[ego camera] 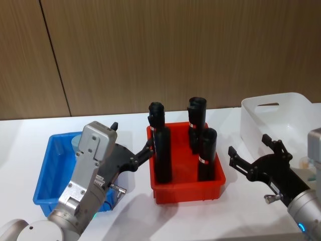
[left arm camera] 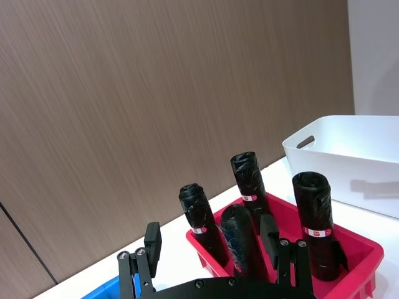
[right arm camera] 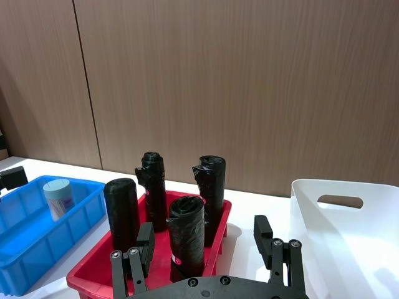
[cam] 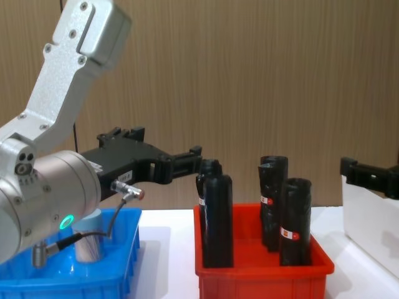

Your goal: Pick the cotton swabs from the blue box and place them into the white box.

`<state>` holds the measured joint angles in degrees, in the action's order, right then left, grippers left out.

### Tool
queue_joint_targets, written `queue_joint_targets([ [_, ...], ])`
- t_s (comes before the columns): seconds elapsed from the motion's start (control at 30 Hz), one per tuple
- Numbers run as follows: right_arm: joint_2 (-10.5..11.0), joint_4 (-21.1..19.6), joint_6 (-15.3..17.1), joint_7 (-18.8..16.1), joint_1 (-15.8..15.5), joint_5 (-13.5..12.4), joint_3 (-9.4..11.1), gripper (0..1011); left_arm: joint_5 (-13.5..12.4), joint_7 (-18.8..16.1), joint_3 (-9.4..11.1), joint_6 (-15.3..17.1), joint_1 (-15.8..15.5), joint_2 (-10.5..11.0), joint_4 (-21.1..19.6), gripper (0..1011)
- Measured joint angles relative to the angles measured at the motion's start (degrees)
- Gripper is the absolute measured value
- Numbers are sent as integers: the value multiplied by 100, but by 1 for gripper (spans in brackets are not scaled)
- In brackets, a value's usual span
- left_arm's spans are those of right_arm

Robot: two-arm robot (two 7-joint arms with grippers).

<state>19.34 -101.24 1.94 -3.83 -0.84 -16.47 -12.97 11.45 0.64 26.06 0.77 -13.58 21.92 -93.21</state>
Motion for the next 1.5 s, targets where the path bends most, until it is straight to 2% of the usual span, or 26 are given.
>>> queue_joint_targets([
  [1.5, 0, 2, 1, 0, 1, 0, 3, 1002, 4, -2, -4, 2, -1, -3, 4, 1003],
])
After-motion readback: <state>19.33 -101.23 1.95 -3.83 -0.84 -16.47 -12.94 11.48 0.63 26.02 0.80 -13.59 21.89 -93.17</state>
